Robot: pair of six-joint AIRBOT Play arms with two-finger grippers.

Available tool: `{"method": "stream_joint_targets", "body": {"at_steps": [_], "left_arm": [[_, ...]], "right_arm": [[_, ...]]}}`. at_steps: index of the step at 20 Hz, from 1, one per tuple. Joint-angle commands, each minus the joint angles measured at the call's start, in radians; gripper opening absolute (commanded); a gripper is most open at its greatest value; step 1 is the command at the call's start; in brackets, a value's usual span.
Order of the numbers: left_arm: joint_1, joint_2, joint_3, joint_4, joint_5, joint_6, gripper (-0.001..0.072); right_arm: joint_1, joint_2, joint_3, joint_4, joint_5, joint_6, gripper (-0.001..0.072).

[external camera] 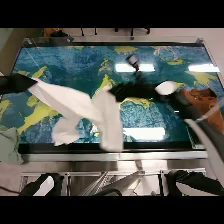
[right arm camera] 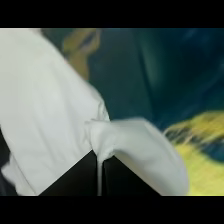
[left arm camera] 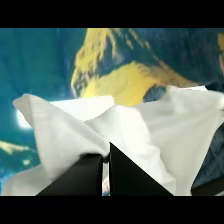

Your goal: Fold the shirts.

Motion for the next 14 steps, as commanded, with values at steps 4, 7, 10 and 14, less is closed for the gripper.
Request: {"method": "stream_joint_targets", "body": {"at_steps": [4,7,10,14], "left_arm": [[0.001,0.362,0.278,0.113,0.190,-0.009,0.0018],[0.001,0.460,0.265,0.209,0.207,-0.017,0.0018],[0.000,0.517,0.114,0.198,0.207,-0.017,0.0018],[0.000,0.480,-0.195,0.163,0.246,-0.001,0.0018]], "right_arm": [[-0.286,0.447,0.171,-0.209,0.021,0.029,0.0018],[-0.368,0.527,0.170,-0.389,0.029,0.155,0.0018],[-0.396,0.503,0.169,-0.414,0.102,0.188,0.0018],[-0.396,0.331,0.159,-0.414,0.245,0.236,0.0018]]}}
